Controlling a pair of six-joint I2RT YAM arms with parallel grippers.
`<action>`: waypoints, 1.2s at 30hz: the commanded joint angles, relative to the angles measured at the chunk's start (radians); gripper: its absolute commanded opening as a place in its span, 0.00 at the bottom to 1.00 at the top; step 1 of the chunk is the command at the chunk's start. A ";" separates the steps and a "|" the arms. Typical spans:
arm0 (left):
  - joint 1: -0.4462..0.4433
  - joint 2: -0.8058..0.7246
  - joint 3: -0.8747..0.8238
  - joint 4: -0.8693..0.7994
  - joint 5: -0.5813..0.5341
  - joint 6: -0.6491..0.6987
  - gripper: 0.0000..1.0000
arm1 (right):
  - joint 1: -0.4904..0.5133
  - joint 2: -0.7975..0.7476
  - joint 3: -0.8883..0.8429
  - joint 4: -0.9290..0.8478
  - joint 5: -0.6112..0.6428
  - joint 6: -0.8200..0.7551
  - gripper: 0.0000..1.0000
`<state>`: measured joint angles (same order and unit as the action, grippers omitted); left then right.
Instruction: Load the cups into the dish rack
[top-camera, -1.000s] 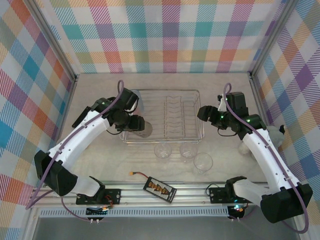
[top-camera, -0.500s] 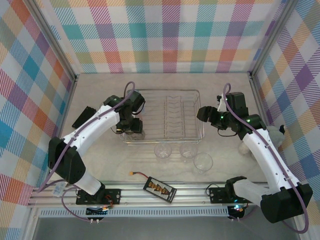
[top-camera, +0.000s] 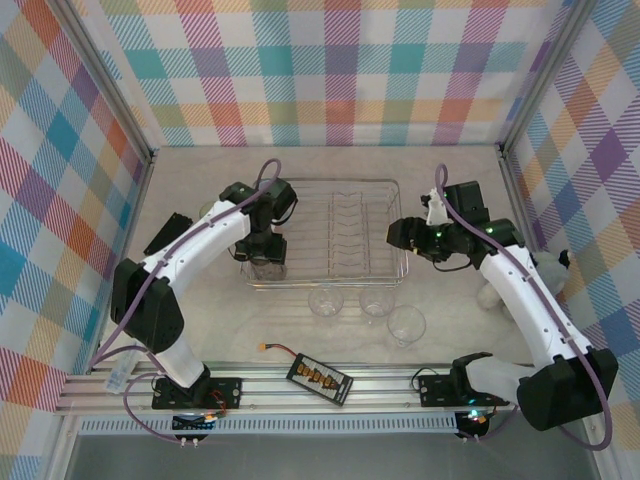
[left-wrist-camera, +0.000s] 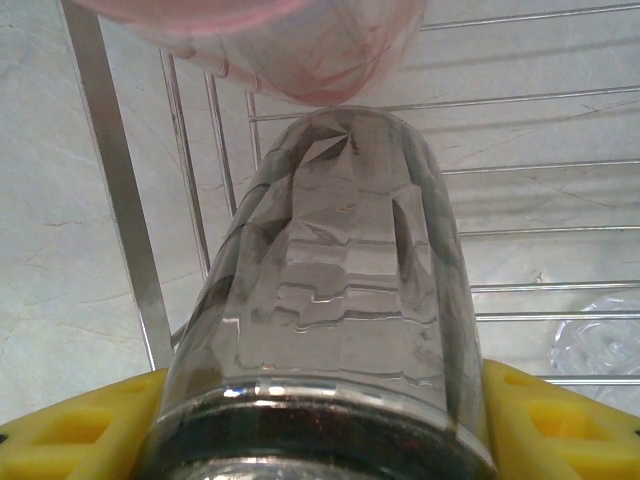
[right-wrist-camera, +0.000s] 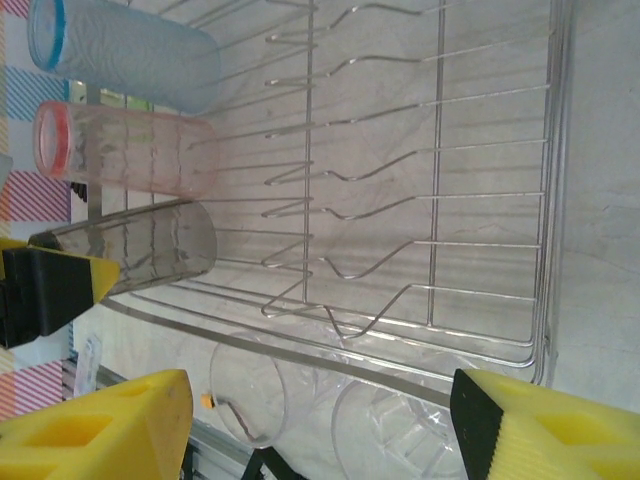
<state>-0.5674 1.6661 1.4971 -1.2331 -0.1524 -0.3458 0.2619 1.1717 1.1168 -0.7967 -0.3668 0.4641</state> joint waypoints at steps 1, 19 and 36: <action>0.001 0.026 0.014 -0.026 -0.036 0.020 0.40 | -0.003 0.006 0.040 -0.065 -0.020 -0.035 0.70; 0.005 -0.018 0.037 -0.017 -0.041 0.043 1.00 | -0.003 0.016 0.046 -0.144 0.025 -0.084 0.67; 0.006 -0.340 -0.042 0.208 -0.102 0.038 1.00 | 0.056 -0.075 -0.009 -0.411 0.208 0.010 0.57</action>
<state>-0.5671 1.3876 1.4864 -1.1069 -0.2218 -0.3168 0.2852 1.1336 1.1198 -1.0988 -0.2016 0.4313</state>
